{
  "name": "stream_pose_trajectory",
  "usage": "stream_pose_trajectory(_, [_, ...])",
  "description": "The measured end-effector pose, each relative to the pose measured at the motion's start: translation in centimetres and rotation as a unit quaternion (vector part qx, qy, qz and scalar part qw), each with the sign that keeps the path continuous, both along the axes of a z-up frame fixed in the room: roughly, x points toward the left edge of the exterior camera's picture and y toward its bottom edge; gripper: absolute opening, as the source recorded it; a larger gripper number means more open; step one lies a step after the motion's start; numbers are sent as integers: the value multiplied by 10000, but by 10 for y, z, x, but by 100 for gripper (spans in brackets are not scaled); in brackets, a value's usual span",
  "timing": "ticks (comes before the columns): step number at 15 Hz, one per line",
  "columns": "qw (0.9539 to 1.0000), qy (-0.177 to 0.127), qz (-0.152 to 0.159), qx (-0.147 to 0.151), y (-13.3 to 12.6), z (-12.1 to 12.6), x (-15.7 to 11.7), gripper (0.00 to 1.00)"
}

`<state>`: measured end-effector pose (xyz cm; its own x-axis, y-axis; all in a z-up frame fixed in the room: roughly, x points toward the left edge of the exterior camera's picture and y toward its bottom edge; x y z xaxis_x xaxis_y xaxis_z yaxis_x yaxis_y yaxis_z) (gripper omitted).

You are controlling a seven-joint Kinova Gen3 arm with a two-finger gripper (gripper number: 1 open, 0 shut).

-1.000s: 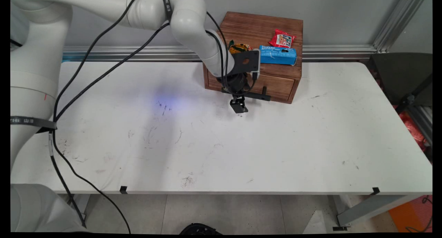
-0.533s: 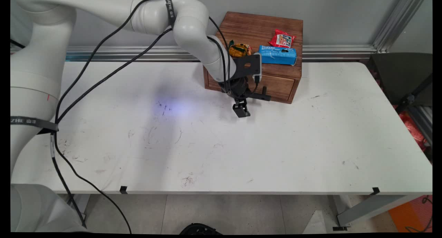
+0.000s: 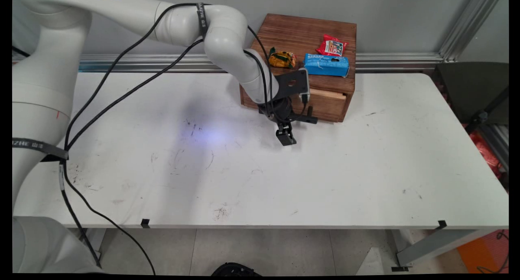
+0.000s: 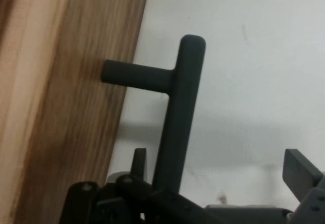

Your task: Open the drawer

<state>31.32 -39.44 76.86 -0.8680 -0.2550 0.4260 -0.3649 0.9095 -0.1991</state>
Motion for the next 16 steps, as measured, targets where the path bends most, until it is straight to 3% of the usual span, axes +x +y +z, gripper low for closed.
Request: stream_pose_trajectory(16, [9989,125,164,420,46,9,-11,100])
